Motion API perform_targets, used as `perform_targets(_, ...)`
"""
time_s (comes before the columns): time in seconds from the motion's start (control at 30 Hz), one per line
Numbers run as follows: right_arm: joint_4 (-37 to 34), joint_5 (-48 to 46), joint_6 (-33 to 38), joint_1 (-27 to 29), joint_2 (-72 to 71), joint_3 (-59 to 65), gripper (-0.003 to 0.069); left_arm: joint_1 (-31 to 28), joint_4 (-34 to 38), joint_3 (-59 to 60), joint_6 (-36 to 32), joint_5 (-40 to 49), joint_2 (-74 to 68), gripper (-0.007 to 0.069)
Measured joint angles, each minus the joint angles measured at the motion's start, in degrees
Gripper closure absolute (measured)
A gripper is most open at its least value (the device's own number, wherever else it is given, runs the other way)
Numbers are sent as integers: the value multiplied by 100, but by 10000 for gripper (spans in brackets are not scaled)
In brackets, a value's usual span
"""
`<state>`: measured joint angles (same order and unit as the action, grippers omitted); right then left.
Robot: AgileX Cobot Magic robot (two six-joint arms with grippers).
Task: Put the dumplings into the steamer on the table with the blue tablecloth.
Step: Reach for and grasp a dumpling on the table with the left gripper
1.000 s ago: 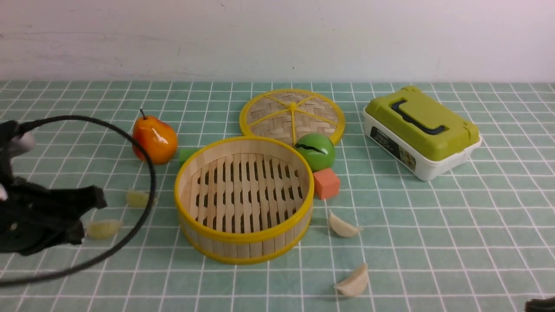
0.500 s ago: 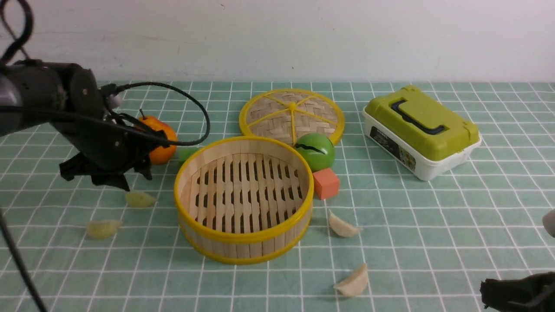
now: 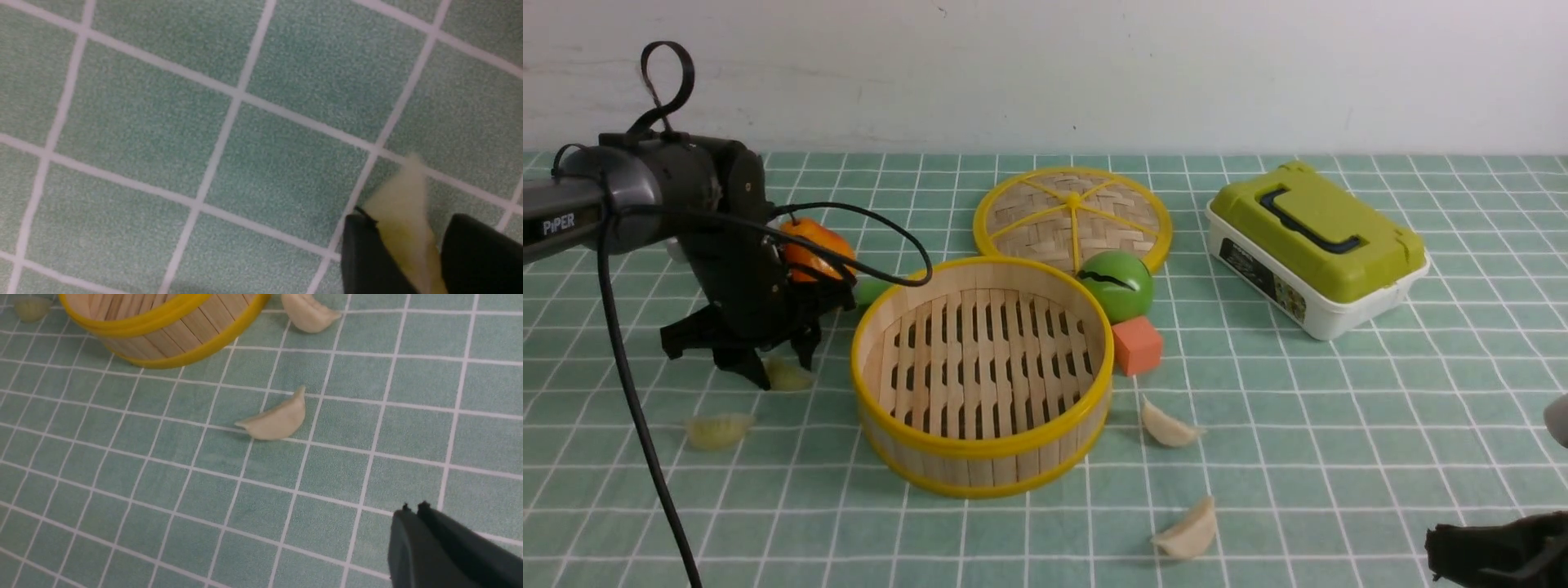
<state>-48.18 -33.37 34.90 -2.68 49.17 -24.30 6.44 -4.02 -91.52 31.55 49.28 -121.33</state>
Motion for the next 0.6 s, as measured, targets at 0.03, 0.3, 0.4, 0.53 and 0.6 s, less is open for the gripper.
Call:
perform_targets(0.03,-6,0,6,0,0,0,648,0,-19,-5,-13,0,0,451)
perform_targets(0.3,-22,0,18,0,0,0,645,0,-3,-19,-474,193,157,451)
perform_targets(0.4,-22,0,18,0,0,0,645,6,82,-74,-695,274,411,451)
perform_targets(0.53,-22,5,19,0,0,0,642,192,755,-364,-1395,202,1156,451)
perform_targets(0.6,-22,5,19,0,0,0,639,389,1023,-454,-1765,128,1305,451)
